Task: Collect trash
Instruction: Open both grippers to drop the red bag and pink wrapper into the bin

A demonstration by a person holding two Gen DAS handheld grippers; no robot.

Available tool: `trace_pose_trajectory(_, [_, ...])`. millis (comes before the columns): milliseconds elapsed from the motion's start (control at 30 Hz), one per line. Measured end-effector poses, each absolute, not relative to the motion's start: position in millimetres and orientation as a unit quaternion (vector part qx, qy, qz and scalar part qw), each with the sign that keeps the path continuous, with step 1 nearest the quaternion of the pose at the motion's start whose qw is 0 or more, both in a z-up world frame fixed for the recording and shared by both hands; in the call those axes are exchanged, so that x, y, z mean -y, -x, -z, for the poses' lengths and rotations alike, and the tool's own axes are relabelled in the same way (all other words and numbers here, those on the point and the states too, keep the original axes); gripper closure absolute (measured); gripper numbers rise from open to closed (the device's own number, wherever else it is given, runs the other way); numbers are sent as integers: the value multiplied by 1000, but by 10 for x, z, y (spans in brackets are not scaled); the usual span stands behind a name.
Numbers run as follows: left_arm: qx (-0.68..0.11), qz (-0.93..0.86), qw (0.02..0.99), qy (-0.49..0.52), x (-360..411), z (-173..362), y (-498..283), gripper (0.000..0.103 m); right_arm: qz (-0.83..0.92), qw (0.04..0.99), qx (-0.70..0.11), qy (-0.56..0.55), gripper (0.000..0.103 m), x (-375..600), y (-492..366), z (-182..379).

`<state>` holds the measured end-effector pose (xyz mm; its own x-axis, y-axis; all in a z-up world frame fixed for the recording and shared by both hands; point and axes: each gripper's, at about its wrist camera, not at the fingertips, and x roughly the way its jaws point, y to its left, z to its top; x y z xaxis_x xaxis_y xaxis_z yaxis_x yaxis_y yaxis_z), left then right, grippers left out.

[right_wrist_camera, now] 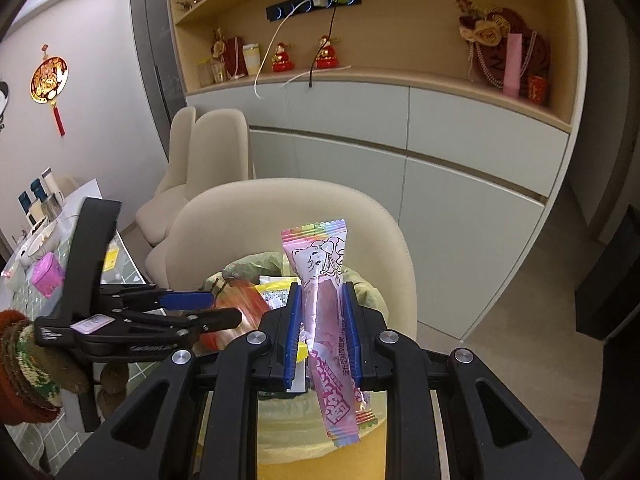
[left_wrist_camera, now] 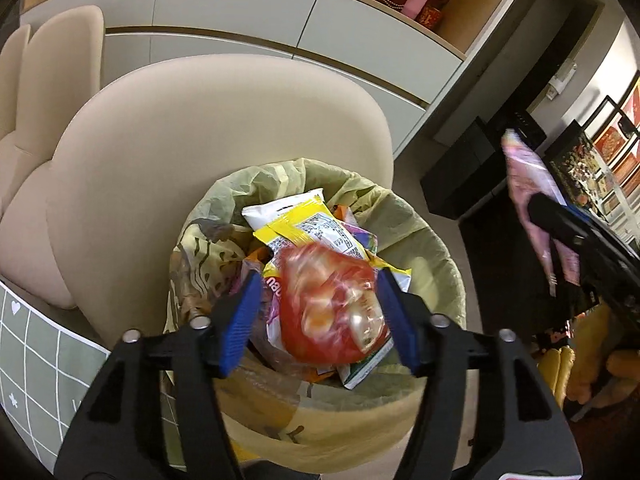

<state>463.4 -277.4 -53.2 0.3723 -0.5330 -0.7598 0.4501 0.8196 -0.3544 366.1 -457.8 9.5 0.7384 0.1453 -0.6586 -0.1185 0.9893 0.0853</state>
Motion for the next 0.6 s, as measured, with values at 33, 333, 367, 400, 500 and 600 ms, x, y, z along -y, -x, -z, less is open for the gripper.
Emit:
trace_pose_trajectory(33, [-472,301,827,44,2765,514,-4622,38,-72,931,-356,-19,83,4560,-3681,-75])
trace_pose_trajectory(333, [-418,237,875,61,2146,213,-4215,34,-130,913,-385,-30,83,4194,-3997,245])
trace_pose_trajectory(367, [-408,224,883,61,2057,180,-4122,34,-134,912,-386,-28,83,4143,-4027,282])
trace_pose_trajectory(400, [-399,209,891,60,1967,153,-4012,34,-137,911,-387,-21,83,4083,-4067,334])
trace_pose_trajectory(500, [-383,167,906,59,1711,107,-3708,34,-140,905,-402,-3,83,3954,-4161,471])
trace_pose_trajectory(600, [-376,122,916,64,1410,74,-3419,34,-152,895,-420,-7,82,3889,-4184,599])
